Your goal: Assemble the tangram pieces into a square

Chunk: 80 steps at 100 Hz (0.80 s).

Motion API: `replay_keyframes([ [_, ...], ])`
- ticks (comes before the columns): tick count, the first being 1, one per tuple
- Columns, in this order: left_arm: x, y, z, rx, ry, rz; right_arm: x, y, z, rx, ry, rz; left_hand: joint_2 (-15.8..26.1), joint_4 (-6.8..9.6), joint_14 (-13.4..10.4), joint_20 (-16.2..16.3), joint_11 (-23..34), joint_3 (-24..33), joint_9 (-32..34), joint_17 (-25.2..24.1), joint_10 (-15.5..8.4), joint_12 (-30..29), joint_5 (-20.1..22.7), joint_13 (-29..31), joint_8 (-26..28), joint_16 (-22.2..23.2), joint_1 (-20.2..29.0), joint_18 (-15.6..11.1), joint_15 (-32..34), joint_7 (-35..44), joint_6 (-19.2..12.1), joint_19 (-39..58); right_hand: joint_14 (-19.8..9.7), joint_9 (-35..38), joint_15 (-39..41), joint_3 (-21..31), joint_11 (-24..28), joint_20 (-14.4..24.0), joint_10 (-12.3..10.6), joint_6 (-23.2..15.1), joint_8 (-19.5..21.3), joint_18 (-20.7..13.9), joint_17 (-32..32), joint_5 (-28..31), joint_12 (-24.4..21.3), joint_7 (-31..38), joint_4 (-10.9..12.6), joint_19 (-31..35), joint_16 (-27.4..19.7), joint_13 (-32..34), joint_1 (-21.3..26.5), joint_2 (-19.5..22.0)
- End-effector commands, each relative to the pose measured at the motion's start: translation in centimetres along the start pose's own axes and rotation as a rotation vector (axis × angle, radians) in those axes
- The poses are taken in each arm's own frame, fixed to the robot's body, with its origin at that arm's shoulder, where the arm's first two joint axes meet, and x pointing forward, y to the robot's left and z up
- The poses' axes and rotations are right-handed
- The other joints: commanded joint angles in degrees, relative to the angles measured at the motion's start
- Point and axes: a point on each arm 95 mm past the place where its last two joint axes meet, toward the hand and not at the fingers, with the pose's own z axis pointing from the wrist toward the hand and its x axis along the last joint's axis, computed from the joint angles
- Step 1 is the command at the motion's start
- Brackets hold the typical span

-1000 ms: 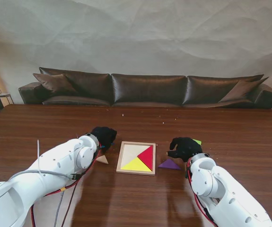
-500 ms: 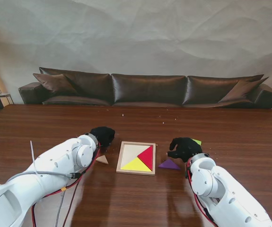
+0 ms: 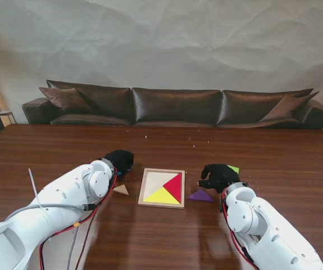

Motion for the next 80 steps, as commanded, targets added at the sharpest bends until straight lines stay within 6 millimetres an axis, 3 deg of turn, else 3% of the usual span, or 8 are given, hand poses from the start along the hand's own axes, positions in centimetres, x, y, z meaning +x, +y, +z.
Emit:
replay_keyframes([
  [1,-1.2,4.0,-1.1,-0.100,-0.038,-0.003,0.2,-0.3,0.0,0.018,0.007,0.000,-2.82,0.41,2.85,-0.13,-0.80,4.86,1.00,3.23,-2.00,-2.73,1.46,7.78,-0.16,-8.33,6.80,-3.20,-10.97,0.27,0.58,1.74,0.67,0.86,0.52,0.48,0.15,0.87,1.33,0.66,0.53,0.56,-1.28,0.33,-0.64,1.01,-0.53,0.98,0.61,0.33,-0.57,0.80],
  [80,0.8,-0.6,-1.9,-0.039,0.020,0.037,0.0,-0.4,0.2,0.028,0.004,0.006,-3.27,0.16,3.26,2.27,-0.21,5.19,1.74,4.64,-2.35,-3.33,3.06,8.86,0.06,-7.82,6.89,-3.37,-11.90,0.54,0.43,0.16,0.56,0.71,0.43,0.34,0.15,0.76,1.43,0.86,0.48,0.21,-1.27,0.20,-0.65,1.00,-0.46,0.97,0.54,0.34,-0.57,1.11],
])
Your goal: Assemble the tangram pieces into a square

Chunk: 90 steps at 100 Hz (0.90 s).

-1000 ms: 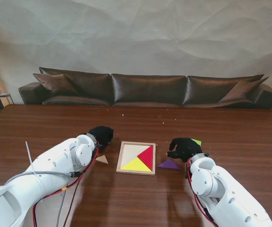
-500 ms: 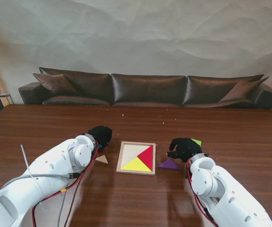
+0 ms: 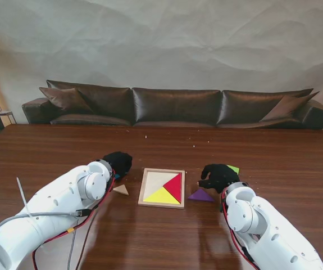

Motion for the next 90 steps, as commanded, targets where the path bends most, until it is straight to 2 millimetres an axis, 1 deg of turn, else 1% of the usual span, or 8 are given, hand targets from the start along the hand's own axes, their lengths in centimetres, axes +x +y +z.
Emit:
replay_keyframes([
  [1,0.3,-0.1,-0.1,-0.011,0.013,0.003,0.2,-0.3,0.0,0.019,0.005,0.002,-2.04,0.20,1.96,1.94,1.39,4.83,1.01,2.27,-2.29,0.02,1.11,1.73,0.07,0.38,5.81,-3.36,-0.39,0.54,0.42,1.02,0.56,0.72,0.43,0.33,0.15,0.75,1.41,0.85,0.48,0.21,-1.26,0.21,-0.65,1.00,-0.47,0.97,0.54,0.35,-0.59,1.11],
  [23,0.8,-1.0,-0.6,0.032,0.028,0.005,0.1,-0.3,0.0,0.020,0.004,0.002,-1.96,0.17,1.95,2.16,1.47,4.80,0.98,2.16,-2.19,0.16,1.14,1.74,0.13,0.64,5.87,-3.24,-0.32,0.66,0.55,0.92,0.44,0.73,0.40,0.30,0.19,0.71,1.39,0.93,0.49,0.13,-1.24,0.33,-0.65,1.05,-0.45,0.95,0.51,0.39,-0.55,1.12],
  [39,1.7,-1.5,-1.0,0.059,0.069,0.018,0.1,-0.3,0.1,0.019,0.005,0.003,-1.81,0.15,2.10,2.44,1.47,4.76,0.81,1.98,-2.02,0.27,1.01,1.46,0.08,1.00,5.89,-3.11,-0.25,0.61,0.52,0.85,0.35,0.72,0.38,0.33,0.20,0.62,1.46,0.93,0.48,0.02,-1.13,0.28,-0.66,1.04,-0.45,0.95,0.49,0.45,-0.62,1.19],
  [53,3.2,-1.8,-1.3,0.085,0.131,0.042,0.1,-0.3,0.1,0.014,0.005,0.002,-1.67,0.18,2.33,2.68,1.32,4.74,0.85,1.88,-1.89,0.17,1.01,1.50,-0.05,0.90,5.83,-3.00,-0.40,0.52,0.68,0.76,0.25,0.82,0.37,0.32,0.28,0.55,1.37,0.94,0.48,-0.20,-1.10,0.36,-0.64,1.09,-0.44,0.95,0.47,0.51,-0.63,1.24],
  [90,8.3,-1.9,-1.3,0.121,0.315,0.118,-0.4,0.2,0.2,-0.015,-0.008,0.013,-1.13,0.32,2.22,3.22,1.05,4.58,0.73,1.72,-1.89,0.27,0.66,1.22,-0.50,1.04,5.63,-2.92,-0.49,0.49,0.50,0.40,0.14,0.94,0.32,0.35,0.33,0.37,1.50,1.17,0.47,-0.35,-0.87,0.42,-0.66,1.17,-0.42,1.00,0.43,0.73,-0.63,1.32],
])
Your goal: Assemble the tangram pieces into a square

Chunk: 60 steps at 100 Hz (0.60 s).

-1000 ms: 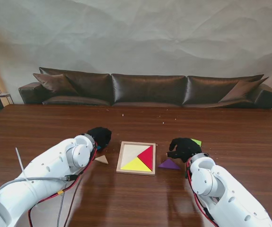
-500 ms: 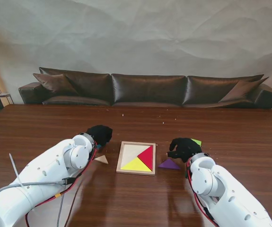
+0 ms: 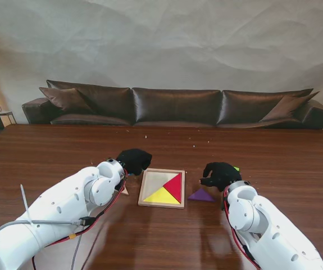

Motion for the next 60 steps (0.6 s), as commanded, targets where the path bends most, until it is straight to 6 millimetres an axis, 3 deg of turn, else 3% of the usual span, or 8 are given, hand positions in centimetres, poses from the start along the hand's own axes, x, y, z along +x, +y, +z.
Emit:
replay_keyframes([
  [1,2.1,-0.7,0.9,0.011,0.055,0.003,0.1,-0.2,-0.1,0.008,0.001,0.006,-1.09,0.35,1.87,1.89,1.07,4.34,0.73,1.69,-1.98,0.29,0.62,1.23,-0.32,0.92,5.63,-2.92,-0.44,0.48,0.50,1.01,0.13,0.92,0.31,0.36,0.32,0.37,1.50,0.96,0.47,-0.36,-0.86,0.41,-0.67,1.08,-0.42,1.00,0.43,0.73,-0.64,1.31],
  [26,4.3,-0.1,2.4,0.006,0.142,0.028,-0.4,0.1,0.0,-0.007,-0.006,0.023,-0.57,0.41,1.76,2.30,0.90,4.18,0.33,0.81,-1.89,0.35,0.29,0.74,-0.67,0.91,5.58,-2.31,-0.73,0.48,0.57,0.42,0.05,1.09,0.27,0.40,0.37,0.22,1.50,0.98,0.44,-0.54,-0.73,0.41,-0.68,1.12,-0.41,1.01,0.40,0.95,-0.70,1.58],
  [60,5.2,1.6,4.0,-0.031,0.199,0.081,-0.8,0.2,0.2,-0.015,-0.014,0.037,-0.02,0.26,1.94,2.39,0.93,3.98,-0.40,-0.09,-1.74,0.10,0.29,-0.03,-1.07,0.94,6.05,-1.58,-1.23,0.69,0.39,-0.42,0.16,1.23,0.30,0.36,0.44,0.10,1.63,1.18,0.42,-0.55,-0.57,0.56,-0.69,1.23,-0.37,1.10,0.43,1.14,-0.71,1.93],
])
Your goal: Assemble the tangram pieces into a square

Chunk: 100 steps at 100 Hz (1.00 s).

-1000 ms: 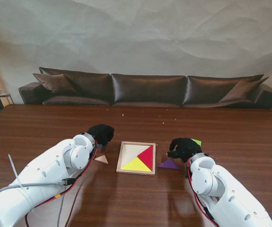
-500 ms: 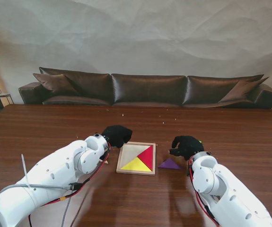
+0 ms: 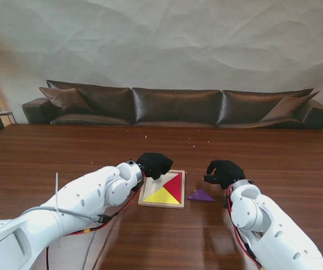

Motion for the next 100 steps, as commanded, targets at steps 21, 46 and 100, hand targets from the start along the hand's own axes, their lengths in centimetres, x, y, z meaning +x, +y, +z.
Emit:
replay_keyframes([
  [21,1.0,0.7,1.4,-0.034,0.029,0.036,0.1,-0.4,0.0,0.015,0.008,0.011,0.24,0.04,2.40,1.12,1.28,3.79,-1.26,-1.09,-1.41,-0.26,0.32,-0.82,-0.27,1.10,6.36,-1.11,-0.80,0.83,0.27,-0.02,0.10,1.38,0.34,0.34,0.47,0.04,1.57,0.94,0.39,-0.60,-0.45,0.70,-0.70,1.09,-0.35,1.15,0.44,1.33,-0.78,2.20],
  [46,1.4,1.8,1.8,-0.046,0.024,0.054,0.0,-0.4,0.0,0.017,0.007,0.015,0.58,0.30,2.79,1.09,1.21,3.71,-2.10,-2.32,-0.78,-0.99,0.13,-1.68,-0.43,1.31,5.73,-0.38,-1.37,0.87,0.15,-0.30,0.24,1.46,0.32,0.33,0.48,0.00,1.60,1.00,0.35,-0.62,-0.38,0.74,-0.73,1.13,-0.32,1.21,0.44,1.37,-0.79,2.31],
  [100,1.8,3.3,1.2,-0.074,0.002,0.046,0.0,-0.6,0.0,0.025,0.011,0.017,7.52,-0.56,3.46,11.57,0.71,-0.91,-5.78,-5.99,2.72,-2.50,-4.90,-10.96,-5.78,-11.09,-8.74,-2.17,9.18,0.39,2.06,-4.95,0.16,1.51,0.29,0.25,0.48,-0.06,1.69,1.04,0.27,-0.54,-0.47,0.74,-0.74,1.15,-0.28,1.21,0.45,1.41,-0.85,2.65],
])
